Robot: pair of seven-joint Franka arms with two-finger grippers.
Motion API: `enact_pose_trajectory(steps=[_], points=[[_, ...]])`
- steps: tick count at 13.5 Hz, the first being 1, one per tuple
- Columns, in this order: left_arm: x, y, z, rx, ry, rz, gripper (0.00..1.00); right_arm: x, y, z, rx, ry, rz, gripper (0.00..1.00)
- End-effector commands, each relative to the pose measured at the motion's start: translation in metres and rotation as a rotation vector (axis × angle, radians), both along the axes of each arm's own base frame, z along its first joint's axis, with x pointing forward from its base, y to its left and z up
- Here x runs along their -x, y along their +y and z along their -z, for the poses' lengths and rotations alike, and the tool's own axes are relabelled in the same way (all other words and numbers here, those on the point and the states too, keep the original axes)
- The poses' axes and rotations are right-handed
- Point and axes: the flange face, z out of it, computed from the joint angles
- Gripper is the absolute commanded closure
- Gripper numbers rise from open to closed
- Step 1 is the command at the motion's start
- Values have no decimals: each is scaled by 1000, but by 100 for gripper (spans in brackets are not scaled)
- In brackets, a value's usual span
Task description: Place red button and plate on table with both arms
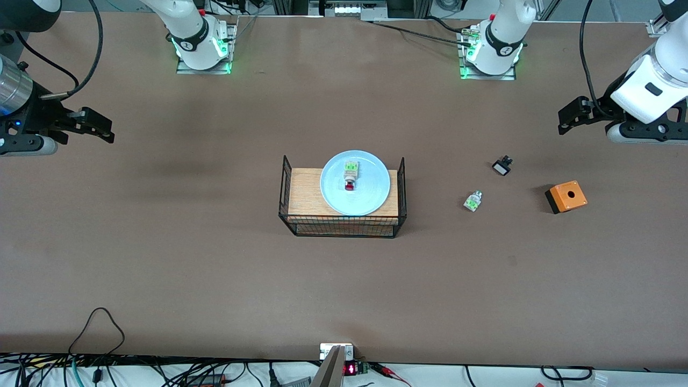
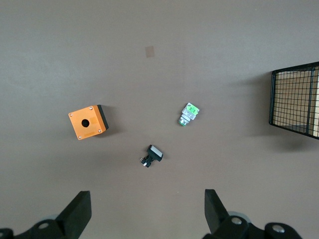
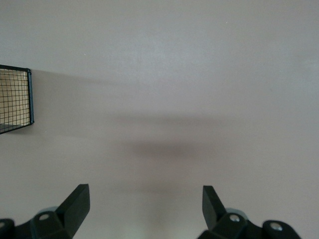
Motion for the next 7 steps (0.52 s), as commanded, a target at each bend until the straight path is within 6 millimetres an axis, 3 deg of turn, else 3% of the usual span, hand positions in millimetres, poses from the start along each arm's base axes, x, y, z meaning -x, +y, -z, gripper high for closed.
enact_pose_trajectory(steps=[1,7], points=[[-4,1,-4,7,9,-2,0,4,0,-6,0,0,0,0],[-7,-3,-1,7,24,-5,0,4,0,-6,0,0,0,0]])
